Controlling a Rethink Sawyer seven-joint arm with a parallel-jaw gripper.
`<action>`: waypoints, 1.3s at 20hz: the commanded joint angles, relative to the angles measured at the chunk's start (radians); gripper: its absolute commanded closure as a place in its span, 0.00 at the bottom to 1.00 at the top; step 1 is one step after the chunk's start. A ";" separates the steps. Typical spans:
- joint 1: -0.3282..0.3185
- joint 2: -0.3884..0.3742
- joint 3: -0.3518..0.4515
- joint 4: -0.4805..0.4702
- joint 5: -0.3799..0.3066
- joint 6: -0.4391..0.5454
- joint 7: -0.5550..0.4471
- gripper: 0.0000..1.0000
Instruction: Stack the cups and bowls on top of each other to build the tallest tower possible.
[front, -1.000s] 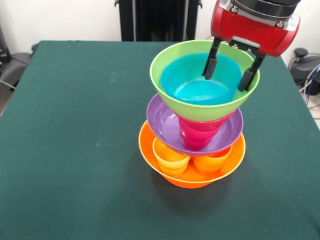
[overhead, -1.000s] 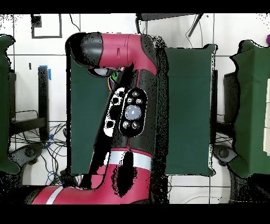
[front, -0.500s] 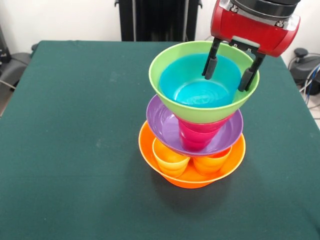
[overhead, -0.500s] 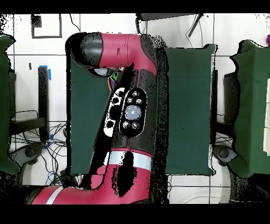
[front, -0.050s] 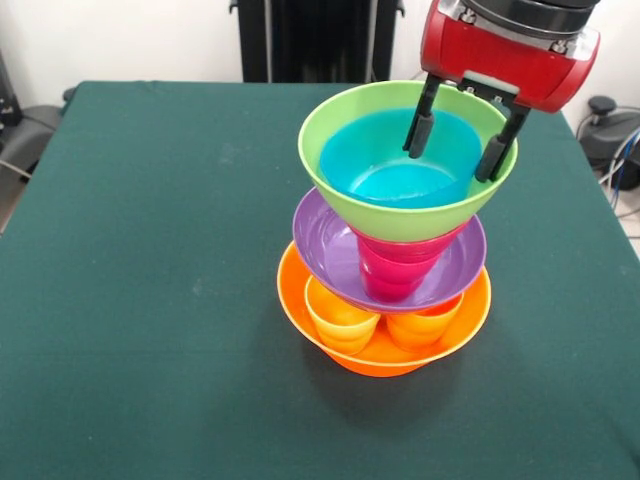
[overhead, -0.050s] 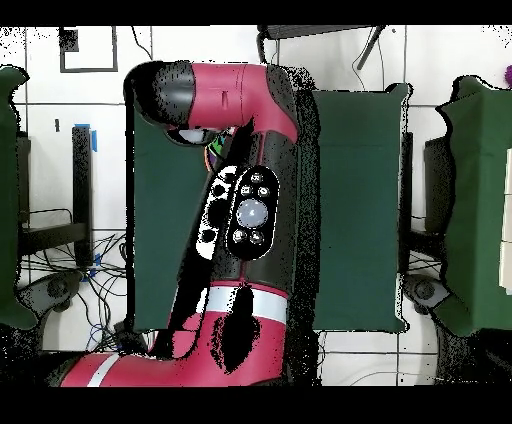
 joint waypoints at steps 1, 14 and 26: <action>-0.012 -0.018 0.109 0.096 -0.069 0.012 -0.172 0.00; -0.019 -0.051 0.115 0.085 -0.062 0.081 -0.194 0.00; -0.020 -0.041 0.124 0.022 -0.055 0.148 -0.188 0.00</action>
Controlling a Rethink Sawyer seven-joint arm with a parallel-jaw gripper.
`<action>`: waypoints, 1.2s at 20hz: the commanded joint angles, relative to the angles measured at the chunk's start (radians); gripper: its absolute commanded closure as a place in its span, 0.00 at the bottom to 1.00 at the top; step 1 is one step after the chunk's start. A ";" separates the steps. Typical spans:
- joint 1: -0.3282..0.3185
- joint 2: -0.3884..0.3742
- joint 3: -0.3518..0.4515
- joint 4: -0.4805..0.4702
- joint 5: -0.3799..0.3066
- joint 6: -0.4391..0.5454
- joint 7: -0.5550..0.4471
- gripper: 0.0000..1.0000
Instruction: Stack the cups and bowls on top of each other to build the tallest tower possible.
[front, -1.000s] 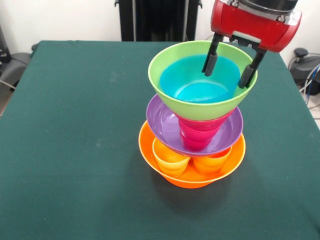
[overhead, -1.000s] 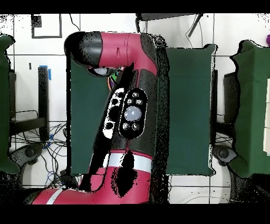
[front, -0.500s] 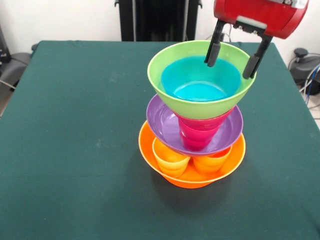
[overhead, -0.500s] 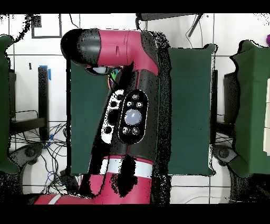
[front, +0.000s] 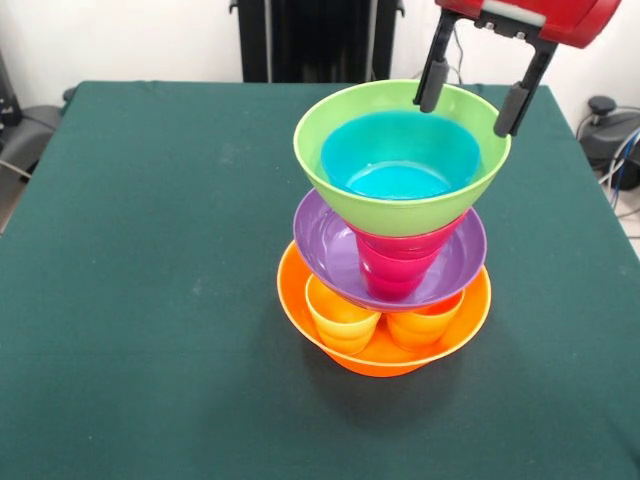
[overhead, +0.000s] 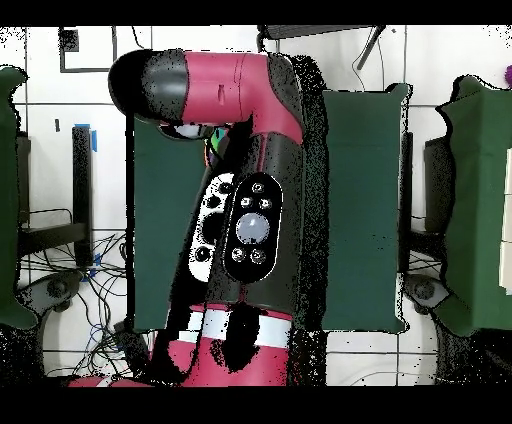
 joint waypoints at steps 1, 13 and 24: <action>-0.018 0.028 0.123 0.009 -0.053 0.149 -0.187 0.00; -0.002 0.088 0.138 -0.158 -0.039 0.273 -0.144 0.00; 0.022 0.128 0.136 -0.315 -0.011 0.425 -0.085 0.00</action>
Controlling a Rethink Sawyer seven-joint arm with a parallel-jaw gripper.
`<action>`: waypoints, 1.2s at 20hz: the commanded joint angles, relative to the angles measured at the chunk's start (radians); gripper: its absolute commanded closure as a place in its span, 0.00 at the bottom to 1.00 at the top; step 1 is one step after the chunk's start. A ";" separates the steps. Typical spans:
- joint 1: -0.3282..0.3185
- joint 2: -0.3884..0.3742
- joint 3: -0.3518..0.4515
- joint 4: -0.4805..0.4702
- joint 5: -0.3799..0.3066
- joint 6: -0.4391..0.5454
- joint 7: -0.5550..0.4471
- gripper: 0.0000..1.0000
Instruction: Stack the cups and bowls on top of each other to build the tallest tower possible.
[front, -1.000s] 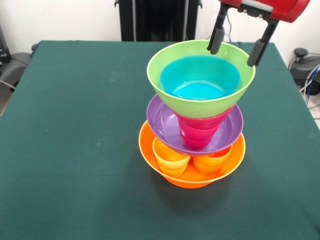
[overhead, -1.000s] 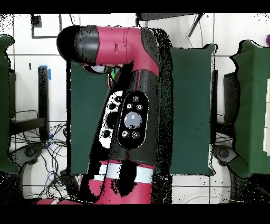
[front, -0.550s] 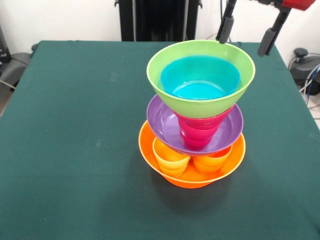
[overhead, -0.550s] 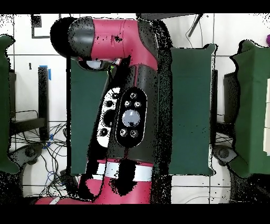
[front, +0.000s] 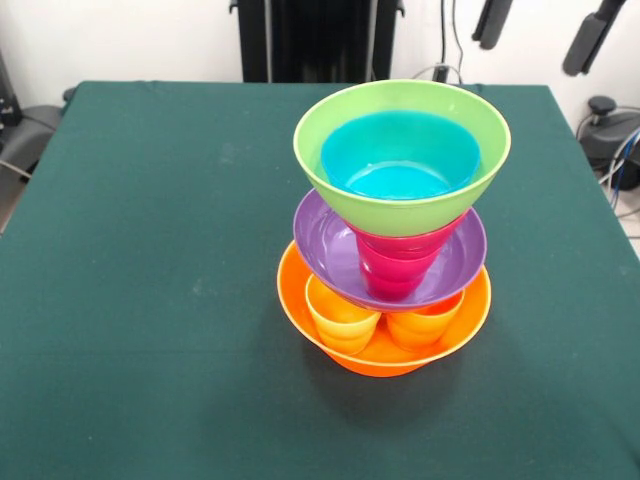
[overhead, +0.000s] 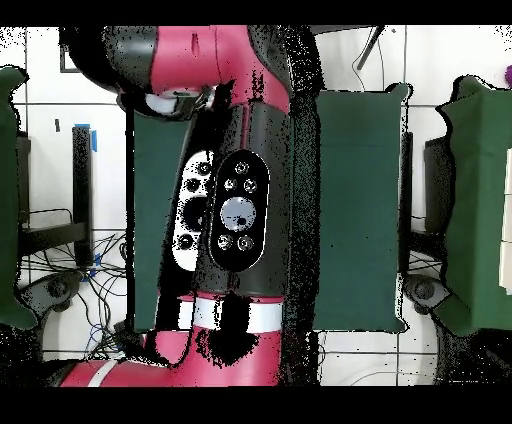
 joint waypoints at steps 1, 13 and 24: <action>0.020 0.075 0.117 -0.056 -0.010 0.121 -0.080 0.00; 0.068 -0.028 0.096 0.246 -0.009 -0.132 0.010 0.00; 0.089 -0.053 0.080 0.361 -0.016 -0.260 0.037 0.00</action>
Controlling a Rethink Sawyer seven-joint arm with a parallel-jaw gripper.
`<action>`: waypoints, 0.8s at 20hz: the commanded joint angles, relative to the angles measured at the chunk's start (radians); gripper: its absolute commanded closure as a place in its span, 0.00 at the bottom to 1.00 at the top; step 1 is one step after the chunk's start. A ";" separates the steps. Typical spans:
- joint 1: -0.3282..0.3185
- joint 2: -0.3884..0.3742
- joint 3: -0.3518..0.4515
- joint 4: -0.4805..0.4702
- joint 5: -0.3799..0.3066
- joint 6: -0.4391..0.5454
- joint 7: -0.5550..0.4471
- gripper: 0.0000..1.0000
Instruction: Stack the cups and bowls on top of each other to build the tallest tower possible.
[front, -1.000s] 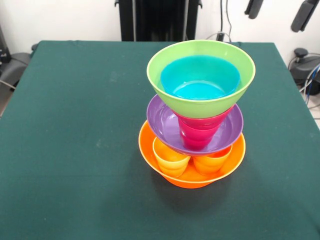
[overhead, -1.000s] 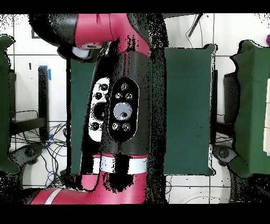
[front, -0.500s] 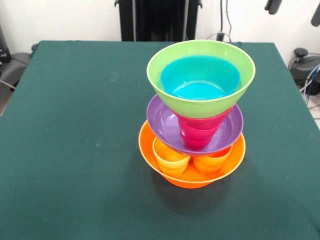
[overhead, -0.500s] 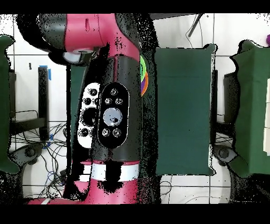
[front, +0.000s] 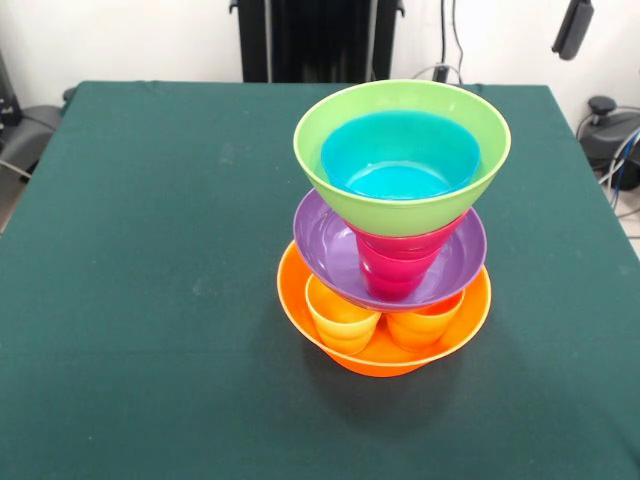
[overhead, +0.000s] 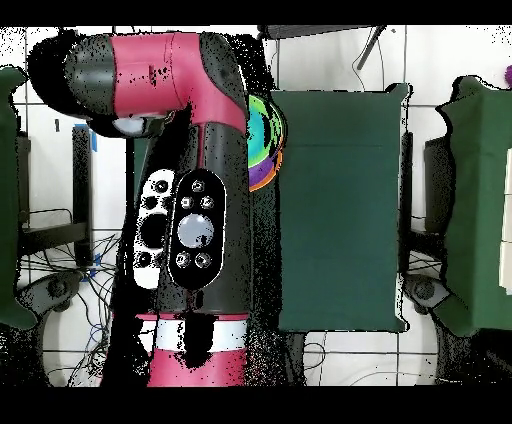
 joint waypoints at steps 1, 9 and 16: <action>0.016 0.006 0.070 0.203 -0.031 -0.103 0.038 0.00; 0.013 0.014 0.069 0.215 -0.030 -0.135 0.041 0.00; 0.005 0.021 0.084 0.171 -0.036 -0.107 -0.012 0.00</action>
